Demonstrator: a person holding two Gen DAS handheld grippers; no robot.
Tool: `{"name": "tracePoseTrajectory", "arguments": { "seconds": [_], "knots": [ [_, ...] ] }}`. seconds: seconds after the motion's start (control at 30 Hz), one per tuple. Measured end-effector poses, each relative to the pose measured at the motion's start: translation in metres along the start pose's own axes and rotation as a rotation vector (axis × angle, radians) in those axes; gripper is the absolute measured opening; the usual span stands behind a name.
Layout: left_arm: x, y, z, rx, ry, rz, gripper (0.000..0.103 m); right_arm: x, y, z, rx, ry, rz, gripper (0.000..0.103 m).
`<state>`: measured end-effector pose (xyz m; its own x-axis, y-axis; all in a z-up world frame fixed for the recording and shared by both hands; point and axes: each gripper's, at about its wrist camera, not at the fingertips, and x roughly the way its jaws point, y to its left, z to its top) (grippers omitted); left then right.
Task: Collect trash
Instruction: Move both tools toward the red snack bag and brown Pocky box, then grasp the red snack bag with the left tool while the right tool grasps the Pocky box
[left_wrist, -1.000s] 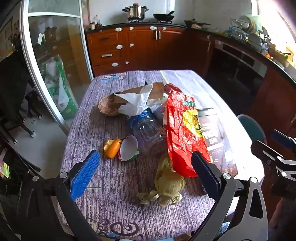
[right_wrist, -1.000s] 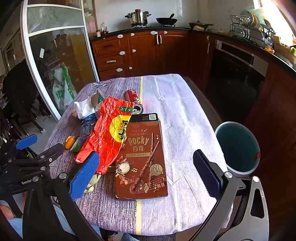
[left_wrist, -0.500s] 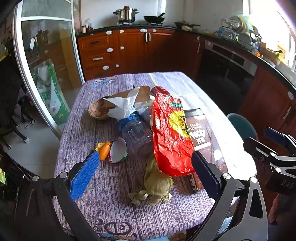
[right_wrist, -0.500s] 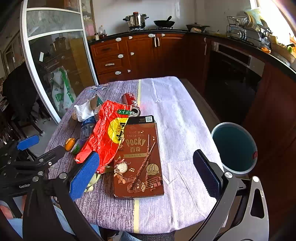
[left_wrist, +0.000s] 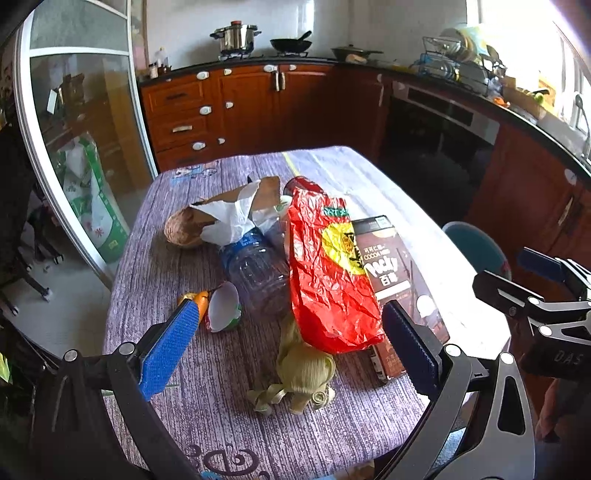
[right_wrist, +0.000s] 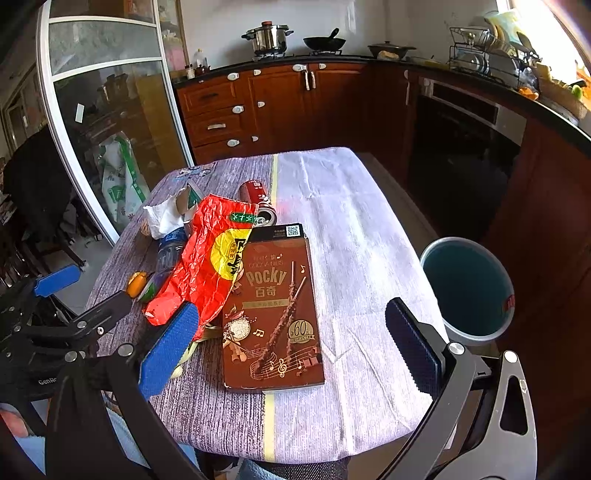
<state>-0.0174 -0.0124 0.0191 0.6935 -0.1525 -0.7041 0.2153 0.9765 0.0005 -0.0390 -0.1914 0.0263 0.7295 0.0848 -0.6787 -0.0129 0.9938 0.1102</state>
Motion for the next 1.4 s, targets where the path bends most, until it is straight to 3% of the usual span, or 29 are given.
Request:
{"name": "tracePoseTrajectory", "arguments": {
  "seconds": [0.6, 0.83, 1.07, 1.27, 1.4],
  "knots": [
    [0.013, 0.006, -0.004, -0.026, 0.040, -0.013, 0.099, 0.006, -0.002, -0.005, 0.011, 0.014, -0.005, 0.097],
    [0.022, 0.011, -0.004, -0.027, 0.058, -0.054, 0.099, 0.008, -0.004, -0.006, 0.009, 0.017, -0.008, 0.097],
    [0.046, 0.024, -0.003, -0.002, 0.127, -0.153, 0.099, 0.019, -0.016, -0.014, 0.008, 0.038, 0.002, 0.097],
    [0.065, 0.012, 0.006, 0.007, 0.163, -0.215, 0.099, 0.034, -0.030, -0.018, 0.039, 0.083, 0.003, 0.097],
    [0.081, -0.001, 0.008, 0.033, 0.194, -0.215, 0.099, 0.044, -0.036, -0.014, 0.012, 0.108, 0.044, 0.097]
  ]
}}
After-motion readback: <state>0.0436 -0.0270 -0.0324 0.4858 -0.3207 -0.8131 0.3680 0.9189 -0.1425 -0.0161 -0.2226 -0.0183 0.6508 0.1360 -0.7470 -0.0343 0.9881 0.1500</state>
